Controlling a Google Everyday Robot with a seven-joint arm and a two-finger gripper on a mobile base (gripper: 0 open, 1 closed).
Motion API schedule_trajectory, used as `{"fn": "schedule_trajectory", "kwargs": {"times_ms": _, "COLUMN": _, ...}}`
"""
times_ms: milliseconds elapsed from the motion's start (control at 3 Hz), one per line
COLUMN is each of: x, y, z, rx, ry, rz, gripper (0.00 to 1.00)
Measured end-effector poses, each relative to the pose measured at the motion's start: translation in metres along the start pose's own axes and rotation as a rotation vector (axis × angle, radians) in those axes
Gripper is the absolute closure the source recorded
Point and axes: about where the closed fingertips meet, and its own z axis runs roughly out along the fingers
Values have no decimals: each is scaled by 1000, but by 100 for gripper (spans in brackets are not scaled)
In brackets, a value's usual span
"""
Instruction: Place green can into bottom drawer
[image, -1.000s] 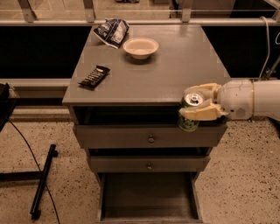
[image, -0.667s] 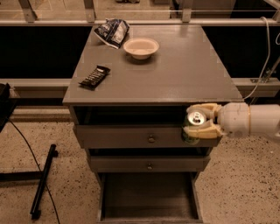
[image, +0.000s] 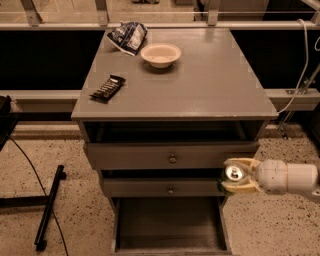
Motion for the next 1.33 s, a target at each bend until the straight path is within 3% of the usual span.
{"fn": "schedule_trajectory", "kwargs": {"times_ms": 333, "x": 0, "y": 0, "z": 0, "rx": 0, "ry": 0, "rz": 0, "gripper": 100}}
{"fn": "schedule_trajectory", "kwargs": {"times_ms": 667, "x": 39, "y": 25, "z": 41, "rx": -4, "ry": -47, "rz": 42, "gripper": 100}}
{"fn": "schedule_trajectory", "kwargs": {"times_ms": 1000, "x": 107, "y": 72, "z": 104, "rx": -34, "ry": -73, "rz": 90, "gripper": 100}}
{"fn": "schedule_trajectory", "kwargs": {"times_ms": 1333, "x": 161, "y": 108, "z": 154, "rx": -64, "ry": -66, "rz": 112, "gripper": 100}}
